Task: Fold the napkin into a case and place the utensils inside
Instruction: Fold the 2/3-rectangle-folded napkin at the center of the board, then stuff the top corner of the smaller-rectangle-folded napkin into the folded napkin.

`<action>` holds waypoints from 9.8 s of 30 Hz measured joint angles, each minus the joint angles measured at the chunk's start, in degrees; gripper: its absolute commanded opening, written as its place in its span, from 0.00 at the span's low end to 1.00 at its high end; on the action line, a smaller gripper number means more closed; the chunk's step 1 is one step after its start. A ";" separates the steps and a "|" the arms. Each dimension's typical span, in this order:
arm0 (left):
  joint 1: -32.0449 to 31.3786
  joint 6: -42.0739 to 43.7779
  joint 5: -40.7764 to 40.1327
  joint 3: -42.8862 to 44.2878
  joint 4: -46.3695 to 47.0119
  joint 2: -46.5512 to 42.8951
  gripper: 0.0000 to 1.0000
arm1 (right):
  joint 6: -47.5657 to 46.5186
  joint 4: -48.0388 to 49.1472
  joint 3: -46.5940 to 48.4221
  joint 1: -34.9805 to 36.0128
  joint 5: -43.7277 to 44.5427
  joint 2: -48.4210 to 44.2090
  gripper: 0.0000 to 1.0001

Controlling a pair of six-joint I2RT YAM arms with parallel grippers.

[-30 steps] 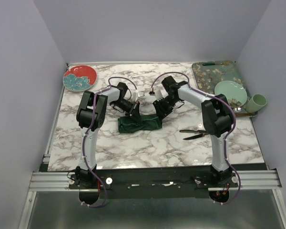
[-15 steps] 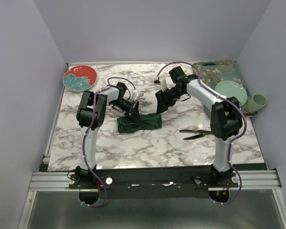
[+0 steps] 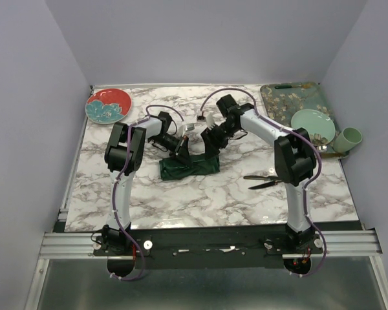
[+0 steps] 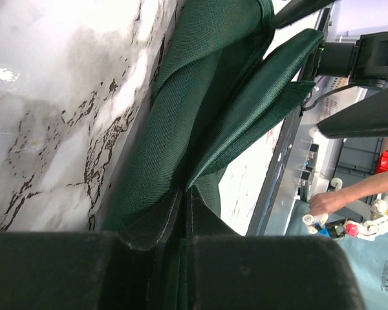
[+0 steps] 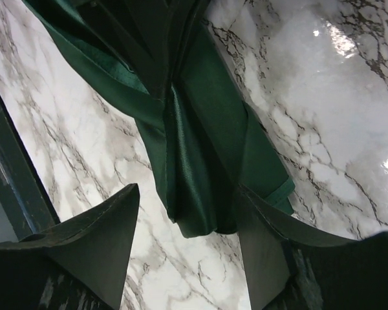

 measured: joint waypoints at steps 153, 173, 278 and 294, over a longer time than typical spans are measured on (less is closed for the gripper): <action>7.50 3.21 -18.43 -18.47 7.89 -19.39 0.00 | -0.98 -1.01 6.23 -0.79 14.60 8.35 0.01; 13.99 12.24 -13.57 -18.86 -2.01 -24.98 0.51 | 0.11 -6.03 3.02 2.29 8.48 3.30 0.01; -17.70 -10.93 -13.09 -36.33 61.09 -28.74 0.00 | -1.18 2.45 -16.72 -0.98 -2.95 -9.75 0.16; -17.70 -20.76 -17.35 -35.56 55.34 -28.63 0.00 | 2.95 2.64 -14.64 -2.58 -1.77 -9.75 0.20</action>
